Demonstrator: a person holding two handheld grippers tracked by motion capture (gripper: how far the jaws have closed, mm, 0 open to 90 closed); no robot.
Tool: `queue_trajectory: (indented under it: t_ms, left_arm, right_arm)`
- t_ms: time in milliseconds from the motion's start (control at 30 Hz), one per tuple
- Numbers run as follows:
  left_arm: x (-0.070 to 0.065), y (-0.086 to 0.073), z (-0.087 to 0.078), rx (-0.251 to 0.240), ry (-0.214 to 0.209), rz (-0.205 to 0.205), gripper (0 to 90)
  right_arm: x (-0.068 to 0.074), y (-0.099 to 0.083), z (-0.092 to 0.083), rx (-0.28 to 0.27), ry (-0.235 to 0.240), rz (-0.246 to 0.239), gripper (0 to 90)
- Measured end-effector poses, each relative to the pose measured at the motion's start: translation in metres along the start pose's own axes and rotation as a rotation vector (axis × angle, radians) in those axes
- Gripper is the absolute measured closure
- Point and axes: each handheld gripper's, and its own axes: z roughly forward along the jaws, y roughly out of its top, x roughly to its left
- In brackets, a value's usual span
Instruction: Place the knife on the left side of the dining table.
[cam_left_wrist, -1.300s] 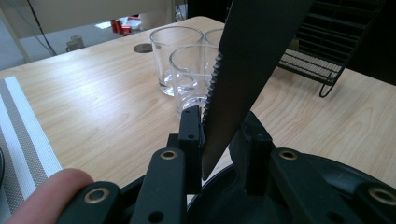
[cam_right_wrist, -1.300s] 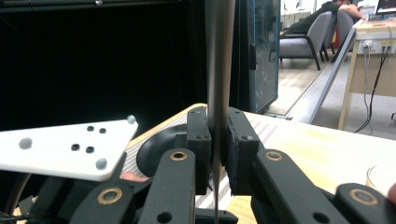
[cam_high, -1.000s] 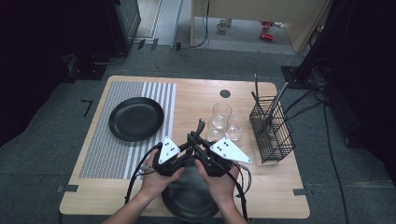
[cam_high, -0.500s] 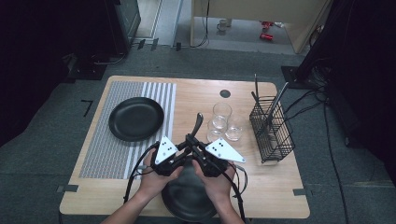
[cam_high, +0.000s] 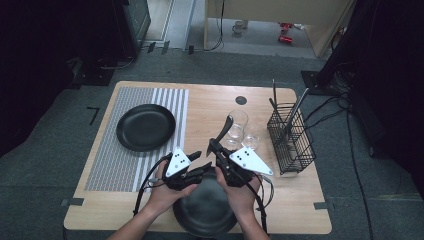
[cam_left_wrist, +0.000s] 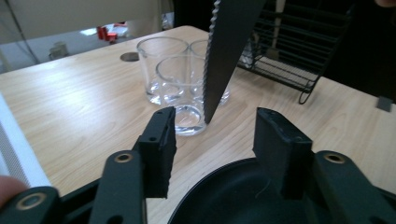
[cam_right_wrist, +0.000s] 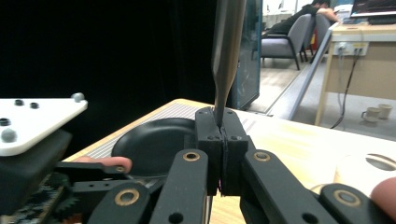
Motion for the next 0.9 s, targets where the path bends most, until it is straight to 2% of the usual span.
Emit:
queue_trajectory:
  t_ms: [67,300,433,500,733,833,900]
  left_arm:
    - [0.003,-0.001,-0.003,-0.007,-0.007,0.016,45.6]
    - [0.023,0.003,-0.017,-0.046,-0.006,-0.038,44.2]
    - [0.027,0.013,-0.031,-0.084,0.032,-0.025,42.9]
    - [0.029,0.019,-0.037,-0.105,0.031,-0.033,41.3]
    - [0.032,0.033,-0.052,-0.147,0.018,-0.057,36.8]
    - [0.028,0.038,-0.056,-0.159,0.016,-0.047,34.2]
    - [0.025,0.041,-0.058,-0.163,-0.002,-0.042,33.5]
  right_arm:
    - [-0.004,0.001,-0.003,-0.003,-0.009,0.002,90.0]
    - [-0.014,-0.002,-0.009,0.012,-0.035,-0.005,90.0]
    - [-0.016,-0.007,-0.008,0.031,-0.040,-0.007,90.0]
    - [-0.016,-0.011,-0.006,0.039,-0.041,-0.005,90.0]
    - [-0.004,-0.024,0.005,0.084,-0.009,-0.022,90.0]
    - [0.003,-0.031,0.010,0.103,0.002,-0.035,90.0]
    - [0.006,-0.035,0.014,0.116,0.010,-0.041,90.0]
